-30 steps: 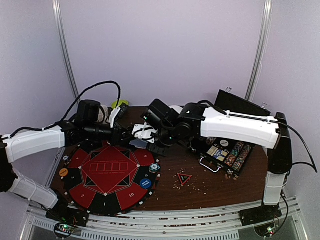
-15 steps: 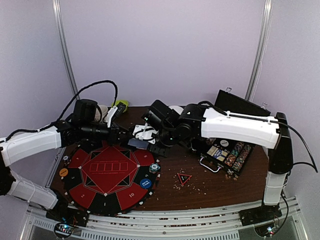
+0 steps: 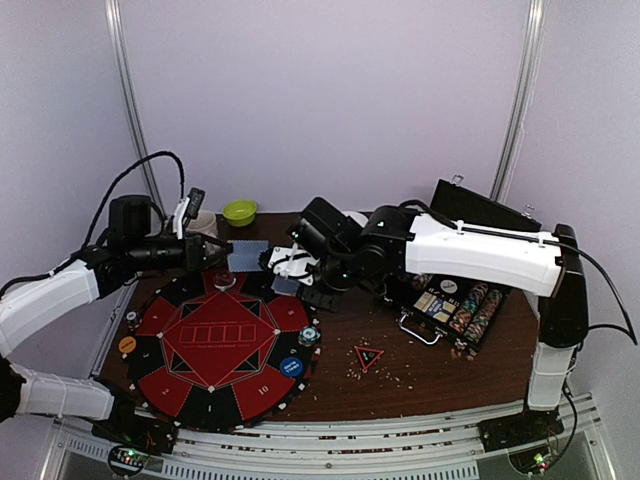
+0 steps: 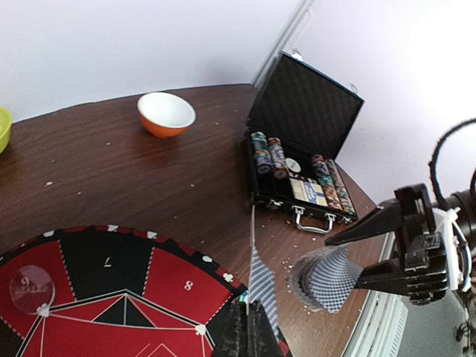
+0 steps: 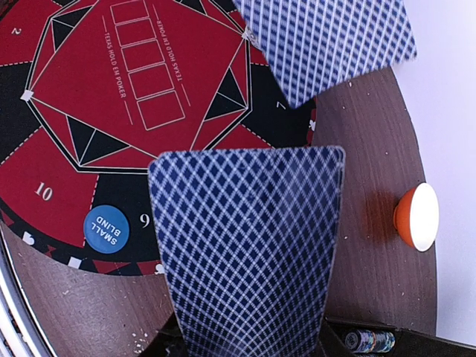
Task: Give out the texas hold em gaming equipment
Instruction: Pick up the poker card from the face-down deck piles, then distribute the poker card in the big blind area.
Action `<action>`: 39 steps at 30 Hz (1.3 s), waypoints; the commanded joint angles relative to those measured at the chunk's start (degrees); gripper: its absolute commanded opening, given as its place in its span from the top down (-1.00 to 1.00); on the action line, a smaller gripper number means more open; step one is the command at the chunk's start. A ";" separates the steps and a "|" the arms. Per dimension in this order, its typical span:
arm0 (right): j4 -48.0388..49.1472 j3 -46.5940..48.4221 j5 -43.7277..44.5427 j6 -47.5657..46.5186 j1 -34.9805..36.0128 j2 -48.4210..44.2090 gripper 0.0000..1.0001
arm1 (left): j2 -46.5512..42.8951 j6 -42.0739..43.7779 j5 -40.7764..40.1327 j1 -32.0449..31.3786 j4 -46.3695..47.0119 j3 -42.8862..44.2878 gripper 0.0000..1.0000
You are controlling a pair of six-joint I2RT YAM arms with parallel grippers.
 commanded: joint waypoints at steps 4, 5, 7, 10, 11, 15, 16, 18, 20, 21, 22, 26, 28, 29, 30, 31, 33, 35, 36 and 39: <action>0.50 -0.50 1.17 -0.18 -0.42 -3.14 0.21 | -5.71 -6.91 -6.73 12.00 -5.64 -1.79 1.00; 0.57 -0.58 0.93 -0.17 -0.38 -3.16 0.21 | -6.17 -7.01 -7.61 14.41 -6.45 -2.32 1.00; 1.13 -1.03 0.60 -0.18 -0.34 -3.26 0.21 | -6.79 -6.59 -8.26 19.45 -8.52 -3.66 1.00; 1.95 -1.76 0.21 -0.30 -0.38 -3.53 0.21 | -7.22 -7.08 -9.77 26.77 -11.11 -5.30 1.00; 2.20 -1.89 0.15 -0.31 -0.41 -3.54 0.21 | -7.77 -8.27 -10.58 29.30 -10.99 -6.53 1.00; 2.98 -2.48 -0.28 -0.59 -0.45 -3.98 0.21 | -8.17 -11.34 -13.34 36.50 -7.10 -10.47 1.00; 3.36 -2.85 -0.47 -0.73 -0.47 -4.32 0.21 | -7.42 -11.15 -14.71 38.56 -6.58 -10.56 1.00; 3.83 -3.40 -0.76 -0.92 -0.48 -4.70 0.21 | -4.91 -9.96 -17.65 41.99 -5.09 -10.01 1.00; 4.01 -3.49 -1.09 -0.96 -0.65 -4.89 0.21 | -1.17 -10.09 -18.27 44.94 -3.66 -9.36 1.00; 4.08 -3.65 -1.10 -0.98 -0.75 -5.06 0.21 | 0.33 -10.69 -17.60 46.02 -2.86 -9.41 1.00; 4.14 -3.69 -1.10 -0.97 -0.80 -5.21 0.21 | 1.21 -11.64 -17.41 46.75 -1.97 -9.85 1.00; 4.84 -4.88 -1.01 -1.12 -1.16 -6.43 0.21 | 1.86 -15.39 -17.68 47.42 5.01 -13.77 1.00; 5.04 -5.23 -1.09 -1.19 -1.25 -6.60 0.21 | 2.97 -15.64 -18.56 47.47 7.13 -14.29 1.00; 5.00 -5.32 -1.10 -1.14 -1.29 -6.61 0.21 | 4.10 -15.37 -18.64 47.52 7.81 -14.19 1.00; 5.04 -5.30 -1.14 -1.12 -1.37 -6.52 0.21 | 5.40 -15.00 -18.54 47.56 8.00 -13.77 1.00; 5.08 -5.29 -1.18 -1.15 -1.31 -6.47 0.21 | 7.06 -14.22 -17.99 47.62 7.90 -12.99 1.00; 4.92 -5.30 -1.19 -1.07 -1.46 -6.37 0.21 | 9.58 -12.39 -17.15 47.62 7.52 -11.42 1.00; 4.76 -5.33 -1.19 -1.13 -1.40 -6.35 0.21 | 10.87 -7.37 -17.02 47.64 6.08 -9.54 1.00; 4.74 -5.37 -1.18 -1.18 -1.53 -6.35 0.21 | 11.65 -3.04 -16.82 47.64 4.05 -7.47 1.00; 4.89 -5.12 -1.82 -1.14 -1.59 -6.35 0.21 | 16.09 6.28 -16.34 47.64 -3.08 0.42 1.00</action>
